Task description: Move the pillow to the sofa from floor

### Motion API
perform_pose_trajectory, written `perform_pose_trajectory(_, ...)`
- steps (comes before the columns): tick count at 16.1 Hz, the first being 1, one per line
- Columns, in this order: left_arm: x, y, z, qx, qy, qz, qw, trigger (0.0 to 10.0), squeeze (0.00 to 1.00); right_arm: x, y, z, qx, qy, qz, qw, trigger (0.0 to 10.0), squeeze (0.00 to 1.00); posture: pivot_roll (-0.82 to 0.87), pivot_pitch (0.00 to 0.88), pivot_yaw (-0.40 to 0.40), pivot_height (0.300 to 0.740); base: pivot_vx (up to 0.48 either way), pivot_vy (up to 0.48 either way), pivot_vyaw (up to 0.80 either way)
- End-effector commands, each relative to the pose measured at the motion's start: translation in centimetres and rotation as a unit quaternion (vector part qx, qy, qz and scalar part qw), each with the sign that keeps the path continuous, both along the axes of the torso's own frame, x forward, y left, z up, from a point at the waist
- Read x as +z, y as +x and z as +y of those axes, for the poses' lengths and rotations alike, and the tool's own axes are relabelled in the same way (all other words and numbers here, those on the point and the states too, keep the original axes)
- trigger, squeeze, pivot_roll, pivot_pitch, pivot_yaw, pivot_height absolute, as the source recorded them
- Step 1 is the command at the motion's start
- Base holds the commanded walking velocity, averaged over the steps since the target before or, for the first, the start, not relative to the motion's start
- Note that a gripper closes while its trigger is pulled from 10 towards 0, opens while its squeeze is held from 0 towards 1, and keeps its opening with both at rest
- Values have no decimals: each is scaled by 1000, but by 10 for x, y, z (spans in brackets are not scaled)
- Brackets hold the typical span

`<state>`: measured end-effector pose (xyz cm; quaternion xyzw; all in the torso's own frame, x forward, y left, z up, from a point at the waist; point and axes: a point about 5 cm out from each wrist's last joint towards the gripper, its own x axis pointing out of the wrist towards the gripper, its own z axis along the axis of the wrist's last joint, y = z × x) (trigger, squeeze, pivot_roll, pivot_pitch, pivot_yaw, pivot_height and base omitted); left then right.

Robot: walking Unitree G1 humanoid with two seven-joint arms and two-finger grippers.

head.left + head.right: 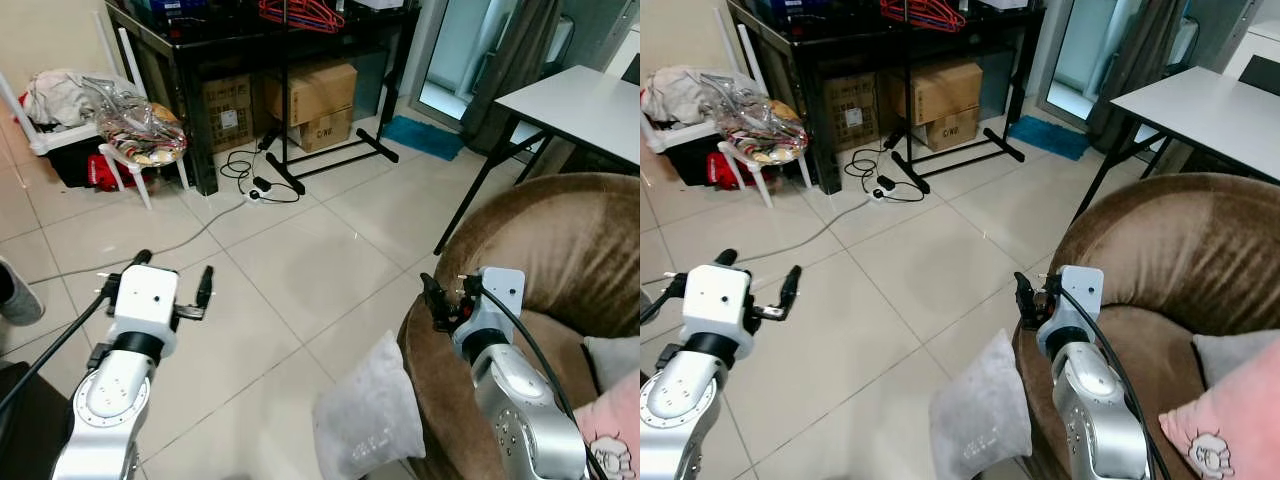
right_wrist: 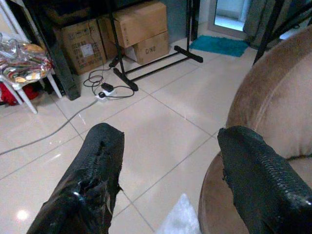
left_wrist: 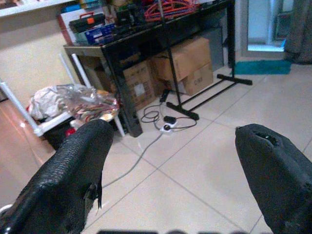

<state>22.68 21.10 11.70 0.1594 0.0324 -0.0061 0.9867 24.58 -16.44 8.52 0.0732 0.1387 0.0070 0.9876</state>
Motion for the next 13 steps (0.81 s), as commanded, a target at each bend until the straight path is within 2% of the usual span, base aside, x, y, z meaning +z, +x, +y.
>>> perform_pose_trajectory(1, -2, 0, 1, 3, 2, 2, 1000, 10000, 0, -1, -1, -4, -10, 2, 0, 1000, 10000, 0, -16, 0, -44, 665, 0, 0, 0)
perform_pose_trajectory(9, -2, 2, -2, -3, -6, -8, 1000, 10000, 0, -2, 0, -1, -9, 1, -3, 1000, 10000, 0, -15, 0, -43, 590, 0, 0, 0)
perform_pose_trajectory(13, -1, 2, -2, 1, -14, -9, 1000, 10000, 0, 0, 1, 1, -4, -5, -8, 1000, 10000, 0, -15, 0, -44, 575, 0, 0, 0)
